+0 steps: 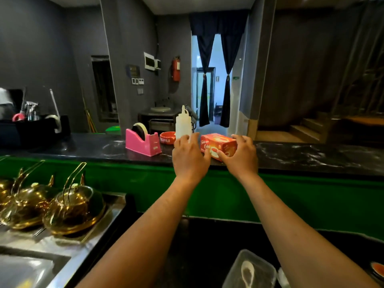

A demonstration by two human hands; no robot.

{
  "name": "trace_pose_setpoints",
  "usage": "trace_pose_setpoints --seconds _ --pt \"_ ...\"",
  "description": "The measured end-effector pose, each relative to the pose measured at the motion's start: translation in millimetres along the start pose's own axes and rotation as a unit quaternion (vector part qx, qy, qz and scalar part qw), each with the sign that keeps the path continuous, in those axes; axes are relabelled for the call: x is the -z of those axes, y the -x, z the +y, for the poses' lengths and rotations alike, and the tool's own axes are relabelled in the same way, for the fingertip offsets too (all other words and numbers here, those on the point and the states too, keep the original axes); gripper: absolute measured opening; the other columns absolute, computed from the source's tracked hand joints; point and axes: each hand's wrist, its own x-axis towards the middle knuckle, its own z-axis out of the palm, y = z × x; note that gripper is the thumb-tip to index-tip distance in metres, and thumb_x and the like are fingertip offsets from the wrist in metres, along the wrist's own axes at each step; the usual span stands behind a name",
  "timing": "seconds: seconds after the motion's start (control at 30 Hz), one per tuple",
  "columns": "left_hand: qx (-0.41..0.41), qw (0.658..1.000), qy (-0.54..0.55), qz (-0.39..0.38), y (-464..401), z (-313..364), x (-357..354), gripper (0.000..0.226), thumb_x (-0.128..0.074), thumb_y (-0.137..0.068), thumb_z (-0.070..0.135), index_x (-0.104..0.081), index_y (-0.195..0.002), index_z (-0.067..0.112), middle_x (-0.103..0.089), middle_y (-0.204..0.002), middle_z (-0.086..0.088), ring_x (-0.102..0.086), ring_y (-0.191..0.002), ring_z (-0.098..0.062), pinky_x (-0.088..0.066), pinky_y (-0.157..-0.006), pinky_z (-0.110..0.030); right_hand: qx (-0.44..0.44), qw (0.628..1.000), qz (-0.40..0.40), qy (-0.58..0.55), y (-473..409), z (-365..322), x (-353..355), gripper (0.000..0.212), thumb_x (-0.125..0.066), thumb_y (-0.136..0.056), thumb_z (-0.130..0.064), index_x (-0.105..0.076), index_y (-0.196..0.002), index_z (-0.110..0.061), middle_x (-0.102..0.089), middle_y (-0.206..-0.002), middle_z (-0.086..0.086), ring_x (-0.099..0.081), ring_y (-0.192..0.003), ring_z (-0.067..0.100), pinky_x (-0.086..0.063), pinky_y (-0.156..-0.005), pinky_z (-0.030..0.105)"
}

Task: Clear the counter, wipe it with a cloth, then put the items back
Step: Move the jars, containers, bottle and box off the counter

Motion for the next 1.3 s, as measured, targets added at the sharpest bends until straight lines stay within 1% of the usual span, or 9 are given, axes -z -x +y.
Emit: trace_pose_setpoints --seconds 0.13,0.3,0.43,0.53,0.73,0.8,0.9,1.0,1.3 --pt "0.058 0.998 0.027 0.024 -25.2 -25.5 -16.7 0.093 -0.072 -0.085 0.043 -0.014 -0.155 0.026 -0.034 -0.148 -0.015 -0.035 -0.134 -0.035 -0.043 -0.106 -0.05 -0.034 0.998 -0.045 0.03 -28.2 -1.3 -26.4 0.083 -0.077 -0.077 -0.048 -0.036 -0.147 -0.03 -0.021 -0.158 0.005 -0.03 -0.141 0.032 -0.041 -0.106 0.051" --pt "0.16 0.98 0.121 -0.008 -54.3 -47.2 -43.6 0.112 -0.075 -0.086 0.039 0.011 -0.157 0.026 -0.038 -0.147 -0.013 -0.043 -0.13 -0.033 -0.044 -0.103 -0.051 -0.03 0.995 -0.09 0.024 -53.9 21.3 -60.6 0.083 -0.074 -0.081 -0.049 -0.032 -0.15 -0.033 -0.01 -0.161 0.003 -0.022 -0.145 0.033 -0.035 -0.11 0.054" --pt "0.194 0.97 0.135 -0.048 -61.9 -60.4 -69.8 0.079 -0.07 -0.09 0.04 -0.02 -0.148 0.019 -0.055 -0.134 -0.012 -0.058 -0.118 -0.034 -0.052 -0.091 -0.049 -0.006 0.998 -0.055 0.042 -58.6 34.4 -78.6 0.071 -0.067 -0.083 -0.054 -0.04 -0.143 -0.028 -0.027 -0.149 0.005 -0.039 -0.132 0.033 -0.045 -0.101 0.052" --pt "0.162 0.982 0.101 -0.006 -53.0 -62.1 -81.8 0.06 -0.07 -0.089 0.046 -0.036 -0.131 0.018 -0.06 -0.123 -0.008 -0.062 -0.109 -0.031 -0.054 -0.08 -0.044 0.002 0.998 -0.032 0.053 -59.4 37.0 -81.9 0.068 -0.066 -0.082 -0.055 -0.041 -0.139 -0.028 -0.032 -0.143 0.006 -0.043 -0.126 0.032 -0.049 -0.096 0.049" --pt "0.187 0.961 0.201 -0.034 -50.6 -58.5 -65.7 0.062 -0.075 -0.085 0.046 -0.044 -0.132 0.018 -0.062 -0.123 -0.009 -0.061 -0.104 -0.027 -0.051 -0.08 -0.036 -0.001 1.0 0.009 -0.017 -47.9 32.8 -69.2 0.066 -0.07 -0.078 -0.057 -0.046 -0.133 -0.027 -0.038 -0.133 0.003 -0.05 -0.118 0.027 -0.054 -0.088 0.044" --pt "0.2 0.94 0.277 -0.026 -40.7 -55.7 -52.9 0.061 -0.077 -0.085 0.042 -0.046 -0.132 0.018 -0.061 -0.122 -0.004 -0.057 -0.101 -0.02 -0.046 -0.079 -0.03 -0.018 0.997 0.036 -0.073 -37.5 30.5 -60.2 0.068 -0.074 -0.077 -0.055 -0.048 -0.133 -0.026 -0.039 -0.132 0.002 -0.052 -0.116 0.025 -0.053 -0.085 0.032" --pt "0.172 0.942 0.288 -0.023 -9.3 -55.8 -35.5 0.06 -0.078 -0.083 0.041 -0.046 -0.129 0.02 -0.056 -0.111 0.006 -0.053 -0.097 -0.015 -0.049 -0.08 -0.031 -0.025 0.987 0.084 -0.136 -7.4 23.3 -42.6 0.068 -0.08 -0.076 -0.044 -0.051 -0.133 -0.02 -0.041 -0.132 0.005 -0.05 -0.115 0.019 -0.036 -0.074 0.004" --pt "0.162 0.943 0.286 -0.048 30.6 -57.9 -24.1 0.061 -0.079 -0.082 0.043 -0.045 -0.129 0.025 -0.055 -0.11 0.011 -0.057 -0.099 -0.016 -0.055 -0.082 -0.037 -0.016 0.98 0.119 -0.156 34.0 12.2 -21.7 0.068 -0.082 -0.075 -0.038 -0.052 -0.131 -0.014 -0.042 -0.131 0.007 -0.046 -0.112 0.012 -0.033 -0.071 -0.007" --pt "0.181 0.943 0.239 -0.144 174.5 -88.2 -28.7 0.06 -0.082 -0.078 0.04 -0.051 -0.126 0.023 -0.056 -0.112 0.002 -0.059 -0.1 -0.019 -0.056 -0.084 -0.043 -0.055 0.982 0.12 -0.133 191.6 26.5 6.2 0.06 -0.084 -0.071 -0.029 -0.057 -0.122 -0.013 -0.044 -0.124 0.007 -0.049 -0.106 0.013 -0.031 -0.08 -0.004"
